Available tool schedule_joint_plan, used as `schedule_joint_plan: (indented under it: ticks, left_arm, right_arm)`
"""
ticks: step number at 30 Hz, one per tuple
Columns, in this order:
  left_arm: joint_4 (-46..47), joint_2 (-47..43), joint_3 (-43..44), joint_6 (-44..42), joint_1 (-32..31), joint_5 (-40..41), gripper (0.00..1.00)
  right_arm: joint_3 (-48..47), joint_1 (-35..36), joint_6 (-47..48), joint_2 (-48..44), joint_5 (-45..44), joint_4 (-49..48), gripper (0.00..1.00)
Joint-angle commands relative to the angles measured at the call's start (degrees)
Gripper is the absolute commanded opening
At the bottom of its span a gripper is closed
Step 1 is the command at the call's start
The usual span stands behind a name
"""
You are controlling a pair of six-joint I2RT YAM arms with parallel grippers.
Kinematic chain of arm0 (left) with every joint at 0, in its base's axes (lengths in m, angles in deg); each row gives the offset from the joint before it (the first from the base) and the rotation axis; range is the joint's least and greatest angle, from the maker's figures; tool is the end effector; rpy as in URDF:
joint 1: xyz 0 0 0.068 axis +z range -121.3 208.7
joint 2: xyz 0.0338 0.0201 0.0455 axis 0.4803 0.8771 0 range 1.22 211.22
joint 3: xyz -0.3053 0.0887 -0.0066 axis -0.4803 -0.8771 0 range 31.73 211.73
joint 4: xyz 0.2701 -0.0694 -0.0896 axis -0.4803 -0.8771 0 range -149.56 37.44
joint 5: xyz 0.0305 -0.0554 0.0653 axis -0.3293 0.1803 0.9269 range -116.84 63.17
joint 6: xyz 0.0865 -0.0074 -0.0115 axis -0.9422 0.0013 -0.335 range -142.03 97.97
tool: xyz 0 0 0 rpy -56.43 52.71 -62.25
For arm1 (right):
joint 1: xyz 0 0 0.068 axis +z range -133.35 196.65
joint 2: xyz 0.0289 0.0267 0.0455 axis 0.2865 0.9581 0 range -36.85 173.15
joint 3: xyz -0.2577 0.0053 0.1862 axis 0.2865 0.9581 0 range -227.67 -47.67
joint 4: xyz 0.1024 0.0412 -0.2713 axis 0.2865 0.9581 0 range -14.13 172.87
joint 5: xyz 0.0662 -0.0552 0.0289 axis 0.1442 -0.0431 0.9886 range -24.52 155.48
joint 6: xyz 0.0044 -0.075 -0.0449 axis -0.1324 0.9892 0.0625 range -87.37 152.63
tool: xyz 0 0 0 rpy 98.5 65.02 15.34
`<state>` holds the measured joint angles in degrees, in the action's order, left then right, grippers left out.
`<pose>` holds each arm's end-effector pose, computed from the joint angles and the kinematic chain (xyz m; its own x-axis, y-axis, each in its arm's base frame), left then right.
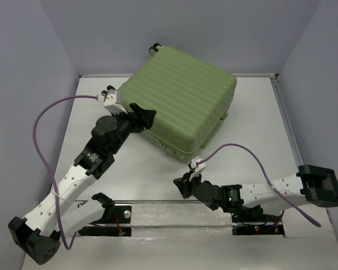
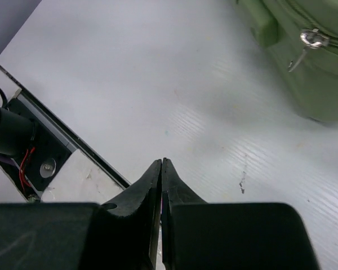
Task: Pack the luggage
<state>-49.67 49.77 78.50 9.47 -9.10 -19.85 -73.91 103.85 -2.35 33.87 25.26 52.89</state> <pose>0.1998 -0.1431 0.4005 -0.2547 -0.4589 -0.8512 0.4449 0.7259 -0.5245 0.0638 0.2793 0.2055 -0.4350 0.0653 -0.8981 -0.5907 0.7321 0.3393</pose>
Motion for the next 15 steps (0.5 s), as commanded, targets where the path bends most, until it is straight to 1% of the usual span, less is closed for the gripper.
schedule_joint_plan:
  ticks: [1,3,4,5,7,8,10,12,15]
  left_arm:
    - [-4.22,2.75,5.7,-0.84,15.49,-4.75,0.79]
    - [-3.25,6.79,7.81,0.3,22.39,-12.12,0.8]
    - [-3.25,8.12,8.34,1.44,27.29,-13.21,0.81]
    - [-0.81,9.61,9.21,1.97,29.34,-13.83,0.83]
    - [0.35,13.22,9.92,3.47,32.42,-16.02,0.84]
    - [2.36,14.36,9.93,5.56,35.4,-17.34,0.85]
    - [4.3,17.69,9.93,7.6,37.36,-19.98,0.86]
    - [6.06,20.25,10.63,9.61,41.12,-20.69,0.87]
    - [7.21,26.05,13.61,10.5,43.07,-23.85,0.9]
  right_arm:
    - [2.5,-1.23,-3.96,-6.29,-3.02,2.58,0.09]
    - [2.42,-1.76,-3.69,-7.52,-2.84,4.34,0.09]
    - [2.25,-1.77,-3.78,-7.7,-2.75,4.78,0.09]
    - [2.33,-1.77,-3.69,-7.7,-2.58,5.05,0.09]
    - [2.42,-1.77,-4.21,-7.44,-2.31,5.49,0.09]
    - [2.68,-1.77,-4.39,-7.35,-2.05,5.49,0.09]
    - [2.77,-1.77,-4.74,-7.17,-1.61,5.49,0.1]
    - [2.69,-1.77,-4.31,-7.09,-1.17,5.49,0.1]
    - [2.86,-1.77,-4.74,-7.09,-0.29,5.49,0.1]
